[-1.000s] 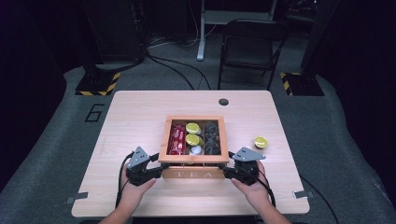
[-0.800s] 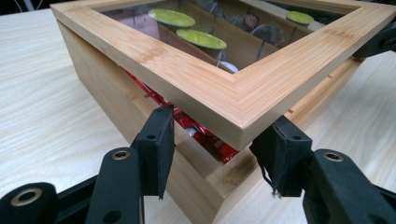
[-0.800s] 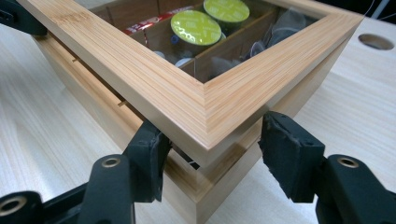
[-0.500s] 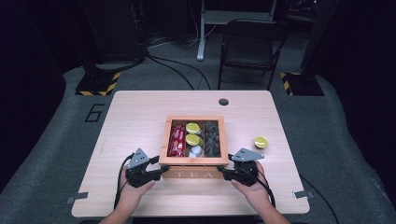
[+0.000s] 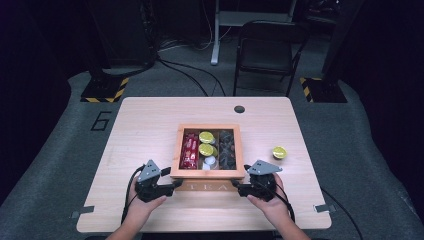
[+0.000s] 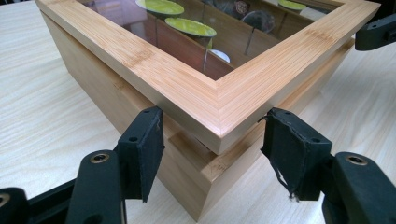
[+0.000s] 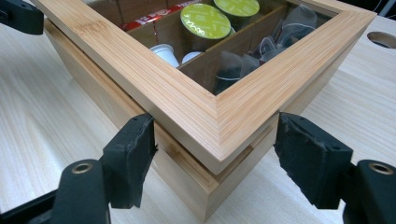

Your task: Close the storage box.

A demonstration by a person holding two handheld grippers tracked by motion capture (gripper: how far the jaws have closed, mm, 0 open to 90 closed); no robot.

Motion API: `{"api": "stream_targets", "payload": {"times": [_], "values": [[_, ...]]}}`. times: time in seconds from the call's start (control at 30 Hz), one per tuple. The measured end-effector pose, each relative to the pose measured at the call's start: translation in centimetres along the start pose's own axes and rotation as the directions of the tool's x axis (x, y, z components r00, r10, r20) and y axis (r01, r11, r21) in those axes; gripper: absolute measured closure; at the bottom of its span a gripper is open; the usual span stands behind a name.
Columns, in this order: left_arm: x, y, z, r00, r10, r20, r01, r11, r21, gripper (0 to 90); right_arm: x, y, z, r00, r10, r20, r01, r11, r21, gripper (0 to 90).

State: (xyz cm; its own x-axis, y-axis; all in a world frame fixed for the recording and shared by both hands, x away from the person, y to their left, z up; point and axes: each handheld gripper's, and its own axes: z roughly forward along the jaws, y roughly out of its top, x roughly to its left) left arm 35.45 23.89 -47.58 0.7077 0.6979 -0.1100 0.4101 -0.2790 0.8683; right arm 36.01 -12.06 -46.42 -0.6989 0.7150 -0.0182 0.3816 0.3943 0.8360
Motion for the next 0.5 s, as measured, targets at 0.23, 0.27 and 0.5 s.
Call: {"api": "stream_targets", "payload": {"times": [0.23, 0.27, 0.5], "values": [[0.4, -0.1, -0.2, 0.9993, -0.038, 0.005, 0.038, 0.9993, 0.000, 31.5, -0.1, 0.2, -0.4, 0.9996, 0.011, -0.027, -0.011, 1.000, 0.008, 26.0], [0.4, -0.1, -0.3, 0.9993, -0.038, 0.001, 0.038, 0.9993, -0.006, 31.1, -0.2, 0.2, -0.6, 0.9996, 0.013, -0.026, -0.013, 1.000, 0.004, 26.0], [0.4, 0.2, -0.5, 0.9996, -0.027, -0.008, 0.027, 0.9992, -0.028, 29.9, -0.9, 0.2, -0.8, 0.9975, 0.061, -0.037, -0.062, 0.998, -0.023, 26.0]]}}
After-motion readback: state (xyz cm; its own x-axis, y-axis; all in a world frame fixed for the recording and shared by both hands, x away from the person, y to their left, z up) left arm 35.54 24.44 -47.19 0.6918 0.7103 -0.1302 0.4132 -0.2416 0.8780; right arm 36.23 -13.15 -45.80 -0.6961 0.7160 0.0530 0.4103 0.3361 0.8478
